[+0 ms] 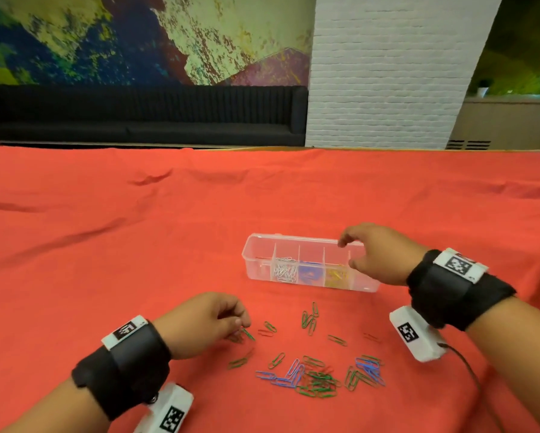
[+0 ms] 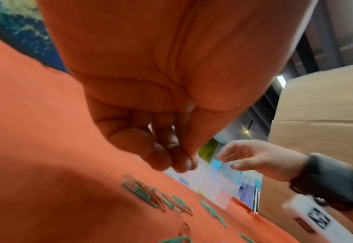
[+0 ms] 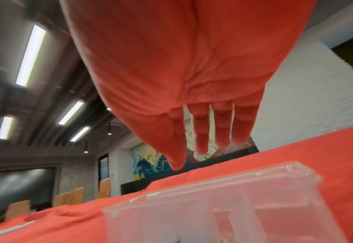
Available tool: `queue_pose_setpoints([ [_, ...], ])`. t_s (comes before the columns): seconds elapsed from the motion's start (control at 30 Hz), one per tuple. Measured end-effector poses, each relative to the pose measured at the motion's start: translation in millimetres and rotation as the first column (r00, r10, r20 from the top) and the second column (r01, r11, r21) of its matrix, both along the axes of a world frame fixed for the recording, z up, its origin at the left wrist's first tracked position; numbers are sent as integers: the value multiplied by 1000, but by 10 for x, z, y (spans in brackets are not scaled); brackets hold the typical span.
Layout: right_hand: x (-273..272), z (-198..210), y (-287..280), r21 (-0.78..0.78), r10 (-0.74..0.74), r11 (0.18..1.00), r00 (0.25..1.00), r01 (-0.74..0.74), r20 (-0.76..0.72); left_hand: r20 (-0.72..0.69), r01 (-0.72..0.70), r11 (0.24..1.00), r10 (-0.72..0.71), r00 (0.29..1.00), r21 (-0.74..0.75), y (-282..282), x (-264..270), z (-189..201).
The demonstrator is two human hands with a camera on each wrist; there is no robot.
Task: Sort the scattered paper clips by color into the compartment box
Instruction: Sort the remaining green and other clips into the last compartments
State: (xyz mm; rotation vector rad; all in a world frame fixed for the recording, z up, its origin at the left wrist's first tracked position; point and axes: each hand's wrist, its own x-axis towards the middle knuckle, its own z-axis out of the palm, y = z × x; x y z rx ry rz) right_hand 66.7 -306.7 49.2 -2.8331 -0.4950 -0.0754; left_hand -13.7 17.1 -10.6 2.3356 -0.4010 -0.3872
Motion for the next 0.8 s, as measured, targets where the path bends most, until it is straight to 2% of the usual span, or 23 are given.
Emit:
queue_pose_setpoints([
  [0.03, -135, -4, -29, 26, 32, 999, 999, -32, -4, 28, 9, 998, -11, 1000, 56, 34, -14, -27],
  [0.1, -398, -59, -95, 33, 94, 995, 989, -91, -111, 99, 4, 988, -20, 995, 154, 86, -11, -48],
  [0.17, -605, -170, -151, -50, 111, 990, 957, -129, -268, 175, -10, 965, -37, 984, 264, 105, 10, -31],
  [0.23, -726, -304, -203, -142, 84, 980, 932, -142, -353, 244, -17, 910, -93, 965, 414, 100, 53, -20],
  [0.3, -766, -421, -233, -178, 55, 976, 938, -122, -344, 277, -21, 856, -144, 950, 517, 78, 93, -16],
  [0.4, -728, -552, -201, -168, 38, 983, 970, -80, -239, 281, 4, 815, -204, 938, 579, 3, 131, -58],
  [0.5, -670, -662, -53, -222, 107, 965, 981, -142, -161, 255, 28, 775, -242, 936, 631, -63, 139, -135],
  [0.67, -571, -649, 223, -197, 309, 924, 943, -329, -127, 260, 10, 797, -209, 943, 604, -71, 205, -165],
  [0.73, -545, -617, 287, -214, 336, 905, 926, -367, -170, 258, 11, 810, -199, 945, 586, -40, 223, -184],
  [0.8, -519, -634, 313, -247, 338, 897, 929, -367, -152, 274, 3, 821, -194, 942, 571, -36, 221, -184],
])
